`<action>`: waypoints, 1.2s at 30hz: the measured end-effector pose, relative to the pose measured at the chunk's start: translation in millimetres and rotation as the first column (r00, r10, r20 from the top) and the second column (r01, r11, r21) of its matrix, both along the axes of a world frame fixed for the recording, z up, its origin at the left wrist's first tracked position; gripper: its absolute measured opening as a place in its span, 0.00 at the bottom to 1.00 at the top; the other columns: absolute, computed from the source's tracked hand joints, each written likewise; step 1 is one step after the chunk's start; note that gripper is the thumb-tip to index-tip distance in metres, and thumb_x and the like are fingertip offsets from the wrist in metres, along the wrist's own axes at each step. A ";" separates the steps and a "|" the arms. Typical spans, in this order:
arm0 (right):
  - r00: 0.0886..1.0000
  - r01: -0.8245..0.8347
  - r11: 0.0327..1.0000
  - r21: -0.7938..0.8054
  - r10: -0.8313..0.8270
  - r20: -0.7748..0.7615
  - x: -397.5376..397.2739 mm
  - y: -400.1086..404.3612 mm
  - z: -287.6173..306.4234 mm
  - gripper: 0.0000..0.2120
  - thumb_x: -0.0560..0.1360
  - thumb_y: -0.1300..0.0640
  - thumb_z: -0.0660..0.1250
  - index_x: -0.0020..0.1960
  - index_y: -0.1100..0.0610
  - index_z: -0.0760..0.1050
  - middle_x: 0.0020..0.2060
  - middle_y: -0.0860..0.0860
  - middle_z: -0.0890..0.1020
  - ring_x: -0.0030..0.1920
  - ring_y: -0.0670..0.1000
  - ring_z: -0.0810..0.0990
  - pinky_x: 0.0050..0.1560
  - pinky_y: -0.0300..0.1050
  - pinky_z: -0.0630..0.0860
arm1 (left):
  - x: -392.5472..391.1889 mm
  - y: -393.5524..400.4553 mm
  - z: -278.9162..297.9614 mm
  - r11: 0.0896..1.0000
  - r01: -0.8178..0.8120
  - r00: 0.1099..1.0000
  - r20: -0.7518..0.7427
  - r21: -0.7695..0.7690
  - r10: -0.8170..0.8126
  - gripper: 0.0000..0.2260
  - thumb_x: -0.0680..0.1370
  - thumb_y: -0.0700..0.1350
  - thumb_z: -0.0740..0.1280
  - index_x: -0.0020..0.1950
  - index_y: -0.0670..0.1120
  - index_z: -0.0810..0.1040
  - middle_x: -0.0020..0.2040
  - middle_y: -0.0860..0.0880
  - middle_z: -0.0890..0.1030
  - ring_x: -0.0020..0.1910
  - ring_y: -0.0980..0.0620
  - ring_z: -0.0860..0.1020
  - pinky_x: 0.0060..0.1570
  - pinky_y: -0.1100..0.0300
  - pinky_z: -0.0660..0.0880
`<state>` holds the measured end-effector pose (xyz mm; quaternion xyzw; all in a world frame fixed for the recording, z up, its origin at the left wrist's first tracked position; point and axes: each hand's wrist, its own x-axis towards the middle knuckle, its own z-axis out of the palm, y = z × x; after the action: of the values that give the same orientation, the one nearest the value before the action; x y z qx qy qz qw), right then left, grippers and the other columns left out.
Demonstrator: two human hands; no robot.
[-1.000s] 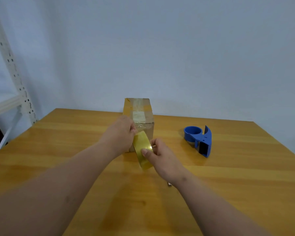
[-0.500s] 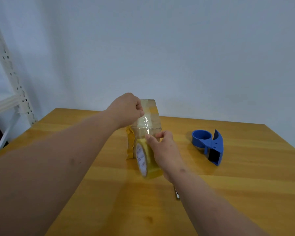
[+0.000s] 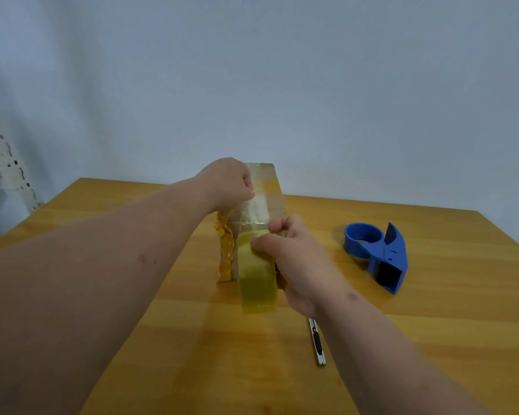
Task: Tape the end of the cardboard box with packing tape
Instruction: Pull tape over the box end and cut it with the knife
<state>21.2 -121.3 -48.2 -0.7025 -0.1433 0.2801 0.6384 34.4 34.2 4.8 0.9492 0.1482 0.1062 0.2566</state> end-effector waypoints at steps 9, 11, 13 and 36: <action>0.998 -0.033 0.998 0.054 0.036 -0.047 2.8 0.6 -8.3 0.12 0.73 0.61 0.68 0.48 0.50 0.66 0.44 0.56 0.79 0.41 0.56 0.79 0.32 0.47 0.71 | 1.9 5.3 -16.1 0.999 -0.034 0.999 -0.037 0.025 0.035 0.09 0.74 0.42 0.66 0.44 0.37 0.81 0.50 0.38 0.83 0.48 0.43 0.80 0.50 0.47 0.78; 0.998 -0.028 0.998 0.060 0.031 -0.046 3.2 0.8 -8.6 0.12 0.73 0.60 0.69 0.48 0.50 0.66 0.44 0.56 0.79 0.41 0.56 0.79 0.33 0.48 0.71 | 3.9 6.0 -19.2 0.998 -0.050 0.998 -0.024 0.028 0.051 0.09 0.73 0.42 0.66 0.45 0.37 0.82 0.50 0.39 0.84 0.49 0.42 0.80 0.51 0.46 0.79; 0.999 -0.026 0.998 0.063 0.029 -0.042 4.3 1.4 -9.2 0.13 0.70 0.58 0.69 0.48 0.50 0.67 0.45 0.57 0.80 0.42 0.58 0.79 0.37 0.52 0.71 | 4.6 6.4 -22.4 0.997 -0.066 0.998 -0.014 0.036 0.066 0.06 0.72 0.42 0.68 0.43 0.41 0.81 0.48 0.43 0.84 0.49 0.44 0.80 0.51 0.46 0.79; 0.995 -0.024 0.996 -0.089 0.032 0.090 -18.9 -1.6 -17.4 0.29 0.57 0.38 0.70 0.54 0.43 0.65 0.56 0.59 0.80 0.54 0.60 0.81 0.58 0.65 0.77 | -37.1 9.5 -46.9 0.935 0.260 0.965 -0.106 0.242 -0.241 0.19 0.81 0.43 0.53 0.72 0.51 0.67 0.77 0.53 0.63 0.75 0.53 0.61 0.73 0.57 0.57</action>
<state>2.3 -123.0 -65.6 -0.7398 -0.1697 0.2624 0.5958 -2.7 43.7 -42.0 0.9885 0.0209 0.0553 0.1390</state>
